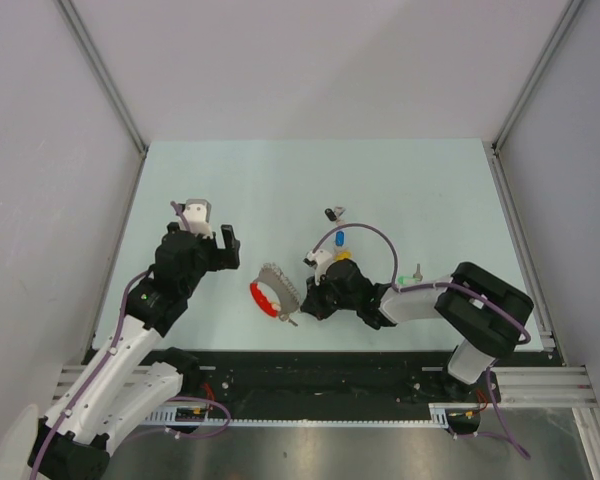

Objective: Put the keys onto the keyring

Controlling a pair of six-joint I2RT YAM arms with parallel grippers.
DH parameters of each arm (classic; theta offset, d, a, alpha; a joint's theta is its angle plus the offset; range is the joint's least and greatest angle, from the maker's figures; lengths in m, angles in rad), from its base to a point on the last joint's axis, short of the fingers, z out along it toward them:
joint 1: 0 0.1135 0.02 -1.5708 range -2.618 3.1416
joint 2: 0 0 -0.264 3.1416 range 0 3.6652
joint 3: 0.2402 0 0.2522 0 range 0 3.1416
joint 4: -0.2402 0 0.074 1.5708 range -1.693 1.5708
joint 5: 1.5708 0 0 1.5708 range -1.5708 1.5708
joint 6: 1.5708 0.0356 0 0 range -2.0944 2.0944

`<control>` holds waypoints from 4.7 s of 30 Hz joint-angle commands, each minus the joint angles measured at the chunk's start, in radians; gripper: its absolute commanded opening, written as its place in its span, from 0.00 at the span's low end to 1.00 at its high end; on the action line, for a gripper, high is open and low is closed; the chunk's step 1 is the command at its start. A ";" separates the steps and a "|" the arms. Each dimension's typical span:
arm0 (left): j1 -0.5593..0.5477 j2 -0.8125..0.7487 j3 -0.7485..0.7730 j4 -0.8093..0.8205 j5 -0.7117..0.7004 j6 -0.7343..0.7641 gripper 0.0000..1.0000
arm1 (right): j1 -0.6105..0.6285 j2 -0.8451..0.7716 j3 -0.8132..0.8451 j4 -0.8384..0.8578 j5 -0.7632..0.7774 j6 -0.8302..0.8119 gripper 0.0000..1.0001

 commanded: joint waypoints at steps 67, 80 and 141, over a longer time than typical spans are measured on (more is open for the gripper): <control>-0.262 0.227 -0.100 0.303 0.851 0.553 0.15 | -0.054 -0.393 0.136 -0.192 -0.351 -0.687 0.00; -0.262 0.181 -0.120 0.320 0.821 0.561 0.00 | -0.048 -0.394 0.136 -0.223 -0.328 -0.667 0.00; -0.262 0.177 -0.130 0.340 0.825 0.539 0.00 | -0.054 -0.474 0.001 -0.108 -0.146 -0.473 0.34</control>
